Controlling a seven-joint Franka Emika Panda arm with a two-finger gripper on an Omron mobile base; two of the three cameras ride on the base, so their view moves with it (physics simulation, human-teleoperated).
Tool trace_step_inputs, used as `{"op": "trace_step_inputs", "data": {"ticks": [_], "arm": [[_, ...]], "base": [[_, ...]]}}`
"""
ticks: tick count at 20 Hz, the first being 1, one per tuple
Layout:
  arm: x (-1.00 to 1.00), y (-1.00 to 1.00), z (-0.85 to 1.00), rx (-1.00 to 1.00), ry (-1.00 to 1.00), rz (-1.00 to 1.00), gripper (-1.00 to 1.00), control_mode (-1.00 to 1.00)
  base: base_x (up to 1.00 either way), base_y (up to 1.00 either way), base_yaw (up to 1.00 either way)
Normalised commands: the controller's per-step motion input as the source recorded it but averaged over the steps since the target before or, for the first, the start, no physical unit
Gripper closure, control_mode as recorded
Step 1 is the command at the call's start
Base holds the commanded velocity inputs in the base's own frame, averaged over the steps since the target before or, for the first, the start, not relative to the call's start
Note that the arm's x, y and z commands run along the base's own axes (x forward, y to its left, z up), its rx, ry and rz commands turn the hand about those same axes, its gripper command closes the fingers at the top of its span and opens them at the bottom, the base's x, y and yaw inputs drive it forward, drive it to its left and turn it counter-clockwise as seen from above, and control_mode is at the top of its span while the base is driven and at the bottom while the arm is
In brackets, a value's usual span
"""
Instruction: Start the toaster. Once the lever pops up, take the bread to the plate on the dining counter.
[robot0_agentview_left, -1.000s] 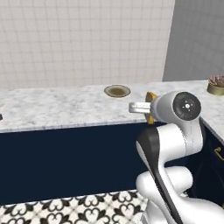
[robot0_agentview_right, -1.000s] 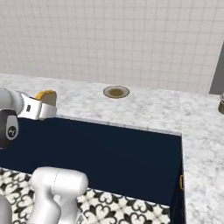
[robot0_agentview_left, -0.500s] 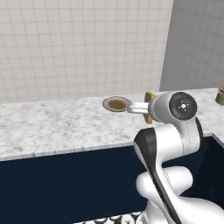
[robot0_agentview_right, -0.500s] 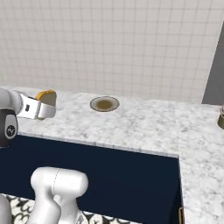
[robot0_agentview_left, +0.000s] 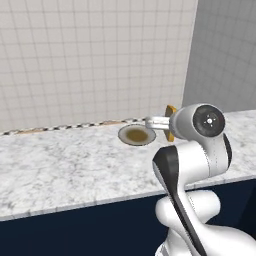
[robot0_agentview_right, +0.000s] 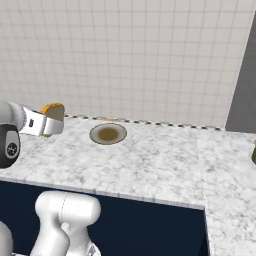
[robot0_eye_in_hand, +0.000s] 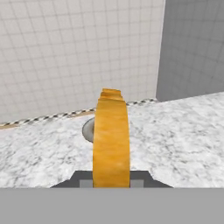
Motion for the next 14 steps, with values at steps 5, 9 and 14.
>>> {"op": "trace_step_inputs", "data": {"ticks": [5, 9, 14], "arm": [[0.00, 0.00, 0.00, 0.00, 0.00, 0.00, 1.00, 1.00], [0.00, 0.00, 0.00, 0.00, 0.00, 0.00, 1.00, 1.00], [0.18, -0.10, 0.00, 0.15, 0.01, 0.02, 1.00, -1.00]], "base": [[0.07, 0.00, 0.00], [0.00, 0.00, -0.03], [0.04, 0.00, 0.00]]}}
